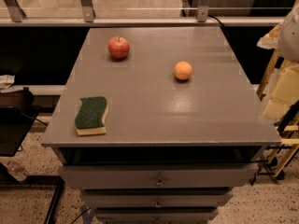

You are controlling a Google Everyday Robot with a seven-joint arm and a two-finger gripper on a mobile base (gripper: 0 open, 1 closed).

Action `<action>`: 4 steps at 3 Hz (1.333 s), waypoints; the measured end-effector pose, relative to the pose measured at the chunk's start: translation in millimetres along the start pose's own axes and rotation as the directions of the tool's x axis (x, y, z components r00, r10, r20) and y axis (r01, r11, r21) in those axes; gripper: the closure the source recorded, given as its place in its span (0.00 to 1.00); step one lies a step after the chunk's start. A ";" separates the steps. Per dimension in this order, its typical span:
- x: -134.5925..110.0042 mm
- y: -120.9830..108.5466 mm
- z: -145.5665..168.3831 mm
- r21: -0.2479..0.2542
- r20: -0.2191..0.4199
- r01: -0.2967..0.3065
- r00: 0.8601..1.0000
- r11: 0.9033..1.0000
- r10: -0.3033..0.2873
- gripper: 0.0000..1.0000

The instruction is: Move orange near sponge

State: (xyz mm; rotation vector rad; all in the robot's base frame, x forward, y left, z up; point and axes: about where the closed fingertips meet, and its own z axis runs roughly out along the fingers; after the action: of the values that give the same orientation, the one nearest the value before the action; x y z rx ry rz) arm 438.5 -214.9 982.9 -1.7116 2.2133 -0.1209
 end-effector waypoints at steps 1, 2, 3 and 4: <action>0.0 0.0 0.0 0.000 0.000 0.000 1.000 1.000 0.000 0.00; 0.1 -14.3 9.9 0.006 0.050 -0.025 0.998 1.000 0.024 0.00; 3.2 -59.9 39.6 0.017 0.158 -0.103 0.982 0.995 0.099 0.00; 1.4 -111.4 81.5 -0.001 0.286 -0.223 0.934 0.975 0.214 0.00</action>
Offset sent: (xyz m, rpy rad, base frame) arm 0.0465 -0.0088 -0.0200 0.1461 -0.0256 -0.0295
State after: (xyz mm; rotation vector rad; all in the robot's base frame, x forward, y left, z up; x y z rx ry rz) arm 566.9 -235.1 936.2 -1.3560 2.1517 0.1367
